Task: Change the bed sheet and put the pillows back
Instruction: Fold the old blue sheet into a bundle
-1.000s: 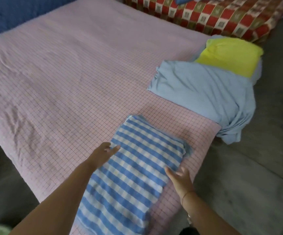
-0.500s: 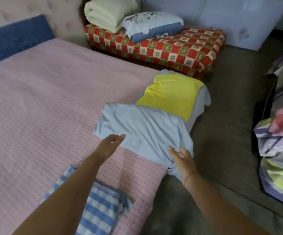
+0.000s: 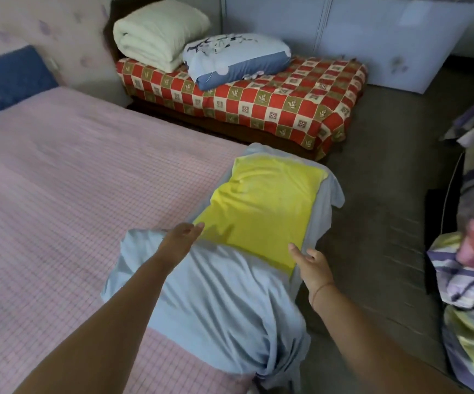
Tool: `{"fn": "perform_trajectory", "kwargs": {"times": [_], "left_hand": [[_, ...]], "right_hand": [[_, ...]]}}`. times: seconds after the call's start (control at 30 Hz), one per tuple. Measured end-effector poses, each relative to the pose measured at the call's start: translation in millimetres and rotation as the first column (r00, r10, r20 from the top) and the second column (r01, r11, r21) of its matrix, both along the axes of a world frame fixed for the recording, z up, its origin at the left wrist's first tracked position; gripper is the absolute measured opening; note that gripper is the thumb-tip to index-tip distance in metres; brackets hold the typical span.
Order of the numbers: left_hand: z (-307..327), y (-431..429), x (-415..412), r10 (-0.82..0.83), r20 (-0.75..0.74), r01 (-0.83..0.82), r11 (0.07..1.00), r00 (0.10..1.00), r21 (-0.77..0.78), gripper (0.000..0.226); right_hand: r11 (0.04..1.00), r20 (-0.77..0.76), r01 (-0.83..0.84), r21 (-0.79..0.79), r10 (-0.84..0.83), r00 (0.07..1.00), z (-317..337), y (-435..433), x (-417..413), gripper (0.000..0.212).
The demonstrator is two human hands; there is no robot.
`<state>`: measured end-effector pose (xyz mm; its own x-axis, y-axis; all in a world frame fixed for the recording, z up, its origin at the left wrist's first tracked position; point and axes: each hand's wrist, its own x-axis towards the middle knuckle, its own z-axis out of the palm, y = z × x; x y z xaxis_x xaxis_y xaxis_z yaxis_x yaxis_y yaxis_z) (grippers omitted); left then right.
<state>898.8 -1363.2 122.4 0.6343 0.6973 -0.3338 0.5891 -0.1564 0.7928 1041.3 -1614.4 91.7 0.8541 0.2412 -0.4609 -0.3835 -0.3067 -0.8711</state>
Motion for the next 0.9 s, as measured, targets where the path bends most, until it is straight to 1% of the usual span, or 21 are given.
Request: {"fn": "perform_trajectory", "kwargs": {"times": [0.03, 0.1, 0.13, 0.2, 0.27, 0.33, 0.43, 0.5, 0.57, 0.63, 0.67, 0.7, 0.83, 0.87, 0.9], "left_hand": [[-3.0, 5.1, 18.2, -0.017, -0.002, 0.017, 1.0, 1.0, -0.009, 0.054], [-9.2, 10.1, 49.4, -0.042, -0.032, 0.042, 0.999, 0.999, -0.028, 0.056], [-13.0, 11.4, 63.4, -0.063, -0.055, 0.061, 0.997, 0.996, -0.037, 0.059], [-22.8, 16.7, 92.2, -0.093, -0.116, 0.088, 0.995, 0.989, -0.051, 0.064], [-36.0, 25.4, 122.3, -0.093, -0.161, 0.086, 0.995, 0.983, -0.05, 0.071], [-47.2, 34.1, 149.2, -0.075, -0.183, 0.069, 0.997, 0.98, -0.043, 0.075], [-60.8, 48.1, 183.0, -0.023, -0.198, 0.009, 0.997, 0.98, -0.074, 0.079], [-77.6, 63.0, 202.4, -0.01, -0.246, -0.011, 0.997, 0.969, -0.082, 0.09], [-101.9, 77.5, 218.9, 0.008, -0.293, -0.035, 0.996, 0.956, -0.087, 0.102], [-119.1, 83.7, 233.6, 0.006, -0.344, -0.031, 0.997, 0.939, -0.066, 0.098], [-126.6, 85.7, 239.3, 0.018, -0.373, -0.033, 0.999, 0.927, -0.036, 0.099], [-130.9, 87.1, 244.4, 0.026, -0.403, -0.035, 0.999, 0.915, -0.016, 0.104], [-142.8, 92.2, 255.2, 0.012, -0.502, -0.037, 0.999, 0.865, -0.039, 0.119], [-141.7, 93.0, 256.8, 0.007, -0.525, -0.039, 0.998, 0.851, -0.05, 0.117], [-142.5, 94.4, 257.0, 0.003, -0.543, -0.047, 0.997, 0.84, -0.069, 0.11]], "right_hand": [[1.0, -0.013, -0.003, -0.002, 0.003, 1.0, -1.3, 3.2, 12.1, 0.064], [0.999, -0.049, -0.016, -0.047, 0.013, 0.999, -10.3, 8.1, 33.6, 0.038], [0.998, -0.056, -0.008, -0.061, 0.004, 0.998, -15.8, 11.0, 43.7, 0.038], [0.997, -0.072, -0.021, -0.078, 0.016, 0.997, -25.8, 17.6, 66.6, 0.05], [0.993, -0.088, -0.043, -0.108, 0.034, 0.996, -40.0, 26.5, 94.4, 0.053], [0.988, -0.133, -0.063, -0.141, 0.045, 0.99, -55.8, 35.7, 122.0, 0.055], [0.982, -0.23, -0.075, -0.172, 0.034, 0.973, -75.8, 51.2, 158.8, 0.061], [0.981, -0.257, -0.081, -0.179, 0.033, 0.966, -79.8, 57.3, 178.3, 0.066], [0.98, -0.296, -0.093, -0.178, 0.036, 0.955, -86.9, 63.8, 193.0, 0.065], [0.974, -0.329, -0.106, -0.198, 0.036, 0.944, -100.5, 69.3, 203.8, 0.088], [0.971, -0.333, -0.106, -0.216, 0.029, 0.942, -107.5, 72.6, 208.0, 0.092], [0.97, -0.334, -0.105, -0.218, 0.027, 0.942, -114.0, 75.6, 211.3, 0.1], [0.977, -0.371, -0.088, -0.195, 0.01, 0.928, -132.0, 86.7, 215.0, 0.103], [0.984, -0.394, -0.066, -0.165, -0.004, 0.919, -135.2, 89.7, 213.6, 0.104], [0.992, -0.406, -0.04, -0.123, -0.014, 0.914, -135.8, 93.8, 212.9, 0.103]]}}
